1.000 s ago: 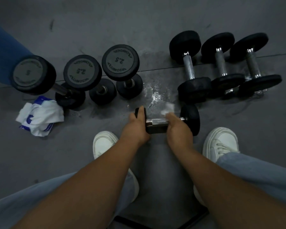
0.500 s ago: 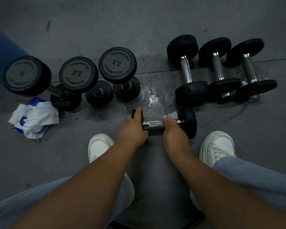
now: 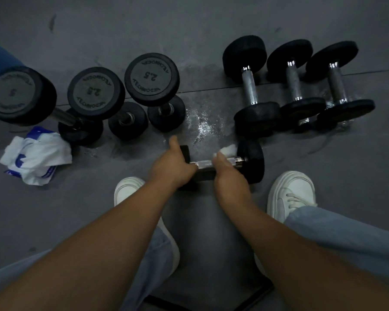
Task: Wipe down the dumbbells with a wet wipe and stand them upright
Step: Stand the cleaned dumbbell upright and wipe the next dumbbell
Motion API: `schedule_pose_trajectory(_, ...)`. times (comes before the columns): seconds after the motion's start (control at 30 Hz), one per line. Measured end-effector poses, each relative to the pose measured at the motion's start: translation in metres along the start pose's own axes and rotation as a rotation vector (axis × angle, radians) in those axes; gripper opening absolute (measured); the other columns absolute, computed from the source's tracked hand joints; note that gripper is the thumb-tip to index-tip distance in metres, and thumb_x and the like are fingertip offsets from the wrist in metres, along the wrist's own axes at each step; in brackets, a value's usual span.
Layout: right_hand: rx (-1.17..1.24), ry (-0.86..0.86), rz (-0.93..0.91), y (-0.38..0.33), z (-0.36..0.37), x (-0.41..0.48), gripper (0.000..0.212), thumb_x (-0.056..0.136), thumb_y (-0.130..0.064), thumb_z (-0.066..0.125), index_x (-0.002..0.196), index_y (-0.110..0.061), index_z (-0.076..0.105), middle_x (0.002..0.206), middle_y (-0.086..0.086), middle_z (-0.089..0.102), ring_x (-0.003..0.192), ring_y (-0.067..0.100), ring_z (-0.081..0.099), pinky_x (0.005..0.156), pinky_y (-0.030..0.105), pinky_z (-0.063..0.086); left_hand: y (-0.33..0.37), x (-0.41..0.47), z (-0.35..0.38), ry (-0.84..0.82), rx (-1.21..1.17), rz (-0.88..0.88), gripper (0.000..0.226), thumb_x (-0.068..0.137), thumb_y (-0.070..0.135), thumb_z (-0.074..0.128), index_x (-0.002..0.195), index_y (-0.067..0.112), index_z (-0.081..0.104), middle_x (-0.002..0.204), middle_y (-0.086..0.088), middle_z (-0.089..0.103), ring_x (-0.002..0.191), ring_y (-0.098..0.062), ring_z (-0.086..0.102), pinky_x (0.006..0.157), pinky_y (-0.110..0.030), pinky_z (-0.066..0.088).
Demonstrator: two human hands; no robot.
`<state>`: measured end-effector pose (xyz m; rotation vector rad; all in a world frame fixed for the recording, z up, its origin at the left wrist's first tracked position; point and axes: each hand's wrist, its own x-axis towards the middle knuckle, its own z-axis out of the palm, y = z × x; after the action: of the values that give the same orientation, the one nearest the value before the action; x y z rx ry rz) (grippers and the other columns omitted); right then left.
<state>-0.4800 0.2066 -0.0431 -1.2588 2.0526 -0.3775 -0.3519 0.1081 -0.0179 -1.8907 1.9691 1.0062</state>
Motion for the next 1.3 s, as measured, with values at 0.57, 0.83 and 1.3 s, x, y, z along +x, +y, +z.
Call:
schedule_pose_trajectory(0.57, 0.025, 0.208, 0.037, -0.008, 0.000, 0.012, 0.027, 0.095, -0.015, 0.047, 0.117, -0.015, 0.063, 0.114, 0.017, 0.058, 0.097, 0.037, 0.060, 0.083, 0.039, 0.051, -0.011, -0.028, 0.027, 0.072, -0.048, 0.076, 0.103, 0.081, 0.026, 0.071, 0.156, 0.029, 0.000, 0.136, -0.017, 0.049, 0.115, -0.039, 0.058, 0.096, -0.045, 0.049)
schedule_pose_trajectory(0.83, 0.159, 0.167, 0.002, -0.020, 0.017, 0.000, 0.029, 0.094, -0.003, 0.046, 0.115, -0.001, 0.066, 0.111, 0.023, 0.062, 0.100, 0.036, 0.061, 0.088, 0.030, 0.039, -0.009, -0.021, 0.021, 0.052, -0.052, 0.082, 0.101, 0.079, 0.029, 0.072, 0.156, 0.027, 0.005, 0.134, -0.019, 0.051, 0.114, -0.040, 0.058, 0.094, -0.042, 0.047)
schedule_pose_trajectory(1.3, 0.011, 0.028, -0.054, -0.022, 0.009, -0.003, 0.038, 0.095, -0.019, 0.040, 0.129, -0.024, 0.055, 0.126, 0.007, 0.062, 0.114, 0.029, 0.060, 0.091, 0.040, 0.050, -0.010, -0.017, 0.018, 0.024, -0.077, 0.099, 0.106, 0.076, 0.027, 0.075, 0.155, 0.028, 0.004, 0.135, -0.020, 0.049, 0.115, -0.040, 0.058, 0.094, -0.042, 0.048)
